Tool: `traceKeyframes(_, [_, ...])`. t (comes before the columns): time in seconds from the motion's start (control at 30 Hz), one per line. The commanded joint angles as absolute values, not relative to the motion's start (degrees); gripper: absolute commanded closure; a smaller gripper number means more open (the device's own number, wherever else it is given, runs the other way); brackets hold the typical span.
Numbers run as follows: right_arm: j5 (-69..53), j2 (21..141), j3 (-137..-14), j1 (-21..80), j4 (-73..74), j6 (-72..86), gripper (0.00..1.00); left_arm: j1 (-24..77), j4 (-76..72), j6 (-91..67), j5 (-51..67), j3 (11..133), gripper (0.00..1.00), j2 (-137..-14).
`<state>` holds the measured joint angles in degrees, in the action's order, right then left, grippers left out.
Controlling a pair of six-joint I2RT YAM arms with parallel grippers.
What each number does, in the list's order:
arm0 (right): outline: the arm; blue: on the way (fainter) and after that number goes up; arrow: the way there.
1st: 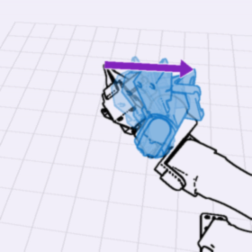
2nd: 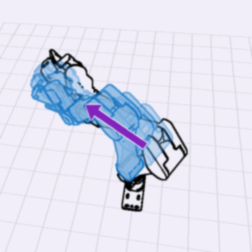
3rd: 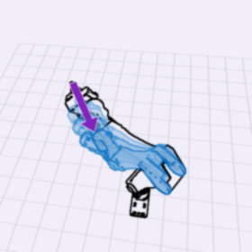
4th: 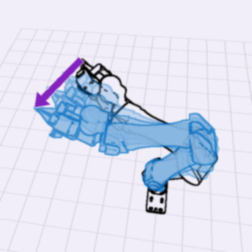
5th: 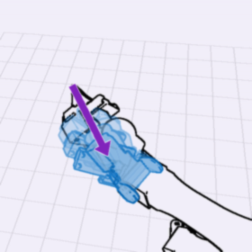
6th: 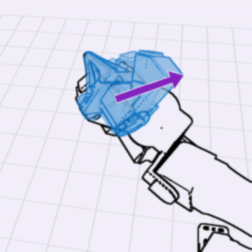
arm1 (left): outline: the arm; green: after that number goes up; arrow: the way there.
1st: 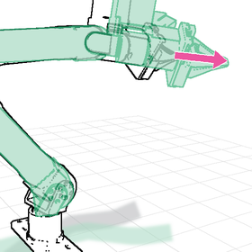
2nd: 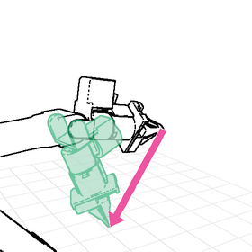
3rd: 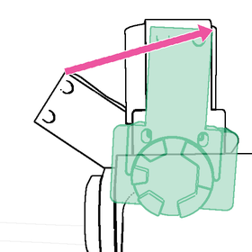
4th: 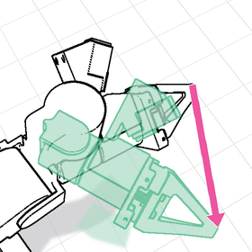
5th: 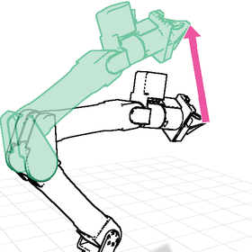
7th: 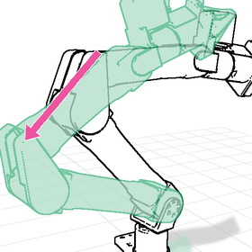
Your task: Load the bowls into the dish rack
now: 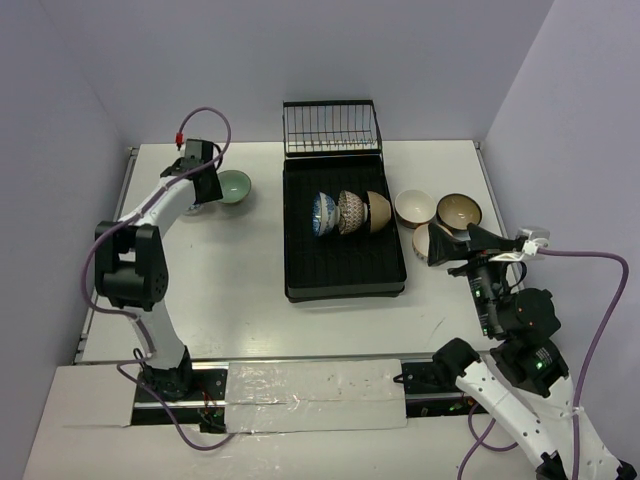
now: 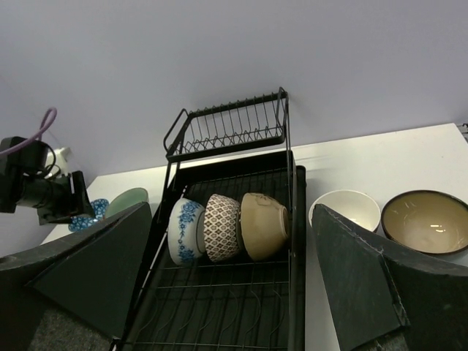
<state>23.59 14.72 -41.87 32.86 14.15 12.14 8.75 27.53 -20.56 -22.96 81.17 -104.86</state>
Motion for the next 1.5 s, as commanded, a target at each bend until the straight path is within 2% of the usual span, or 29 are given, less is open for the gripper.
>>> traceKeyframes(0.0, [23.2, 14.1, -41.4, 33.6, 12.5, 12.0, 0.02, 7.3, 29.8, -15.0, -23.2, 87.6, 0.36, -107.5])
traceKeyframes(0.33, [23.0, 15.1, -41.5, 33.7, 12.4, 11.9, 0.02, 5.9, 31.6, -5.4, -18.5, 90.9, 0.4, -112.7])
traceKeyframes(1.0, [23.2, 15.5, -41.4, 33.7, 12.4, 12.0, 0.02, 4.7, 32.3, -4.0, -16.3, 93.4, 0.52, -117.4])
traceKeyframes(1.1, [23.1, 15.7, -41.6, 33.7, 12.6, 11.9, 0.02, 4.8, 32.2, -4.0, -15.8, 93.0, 0.56, -117.4])
traceKeyframes(1.47, [22.9, 15.5, -41.3, 33.7, 12.4, 12.1, 0.02, 4.7, 32.9, -5.3, -15.7, 91.4, 0.81, -117.4])
